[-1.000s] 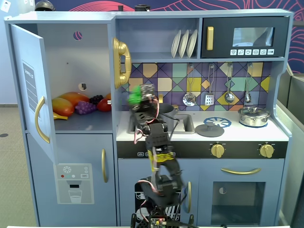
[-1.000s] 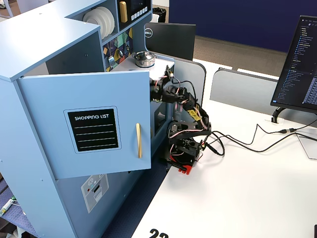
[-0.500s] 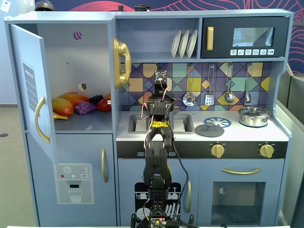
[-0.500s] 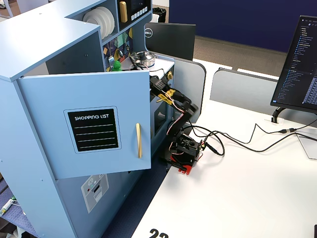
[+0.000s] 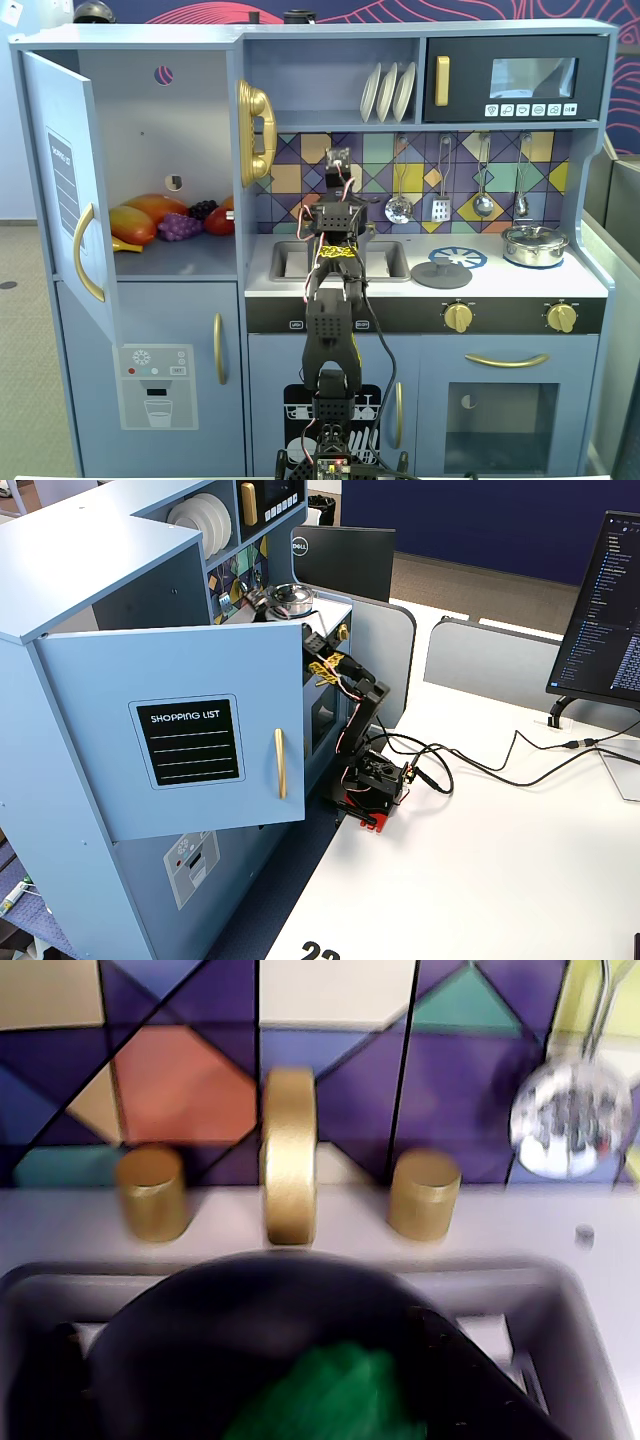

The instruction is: Pick up the green pineapple from the left cabinet and place it in the gray recipient

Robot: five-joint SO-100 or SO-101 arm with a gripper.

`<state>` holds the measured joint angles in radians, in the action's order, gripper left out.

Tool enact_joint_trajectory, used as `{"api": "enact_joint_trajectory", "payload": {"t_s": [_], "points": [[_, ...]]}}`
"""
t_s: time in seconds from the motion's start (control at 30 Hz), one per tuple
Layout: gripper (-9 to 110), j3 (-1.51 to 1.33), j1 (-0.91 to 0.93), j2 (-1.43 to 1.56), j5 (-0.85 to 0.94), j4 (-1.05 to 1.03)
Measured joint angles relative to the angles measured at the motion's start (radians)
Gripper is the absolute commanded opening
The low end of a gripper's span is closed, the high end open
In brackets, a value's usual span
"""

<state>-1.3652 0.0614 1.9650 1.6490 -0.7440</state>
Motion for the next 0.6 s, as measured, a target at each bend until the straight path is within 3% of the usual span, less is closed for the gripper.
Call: {"api": "enact_joint_trajectory", "payload": {"t_s": [0.2,0.33,0.47,0.6], "points": [[28,0.012,0.051,0.293,0.058,-0.460],[26,-0.193,0.037,0.543,0.077,-0.744],[22,-0.531,0.009,0.721,0.040,-0.778],[20,-0.905,-0.017,0.767,0.000,-0.657]]}}
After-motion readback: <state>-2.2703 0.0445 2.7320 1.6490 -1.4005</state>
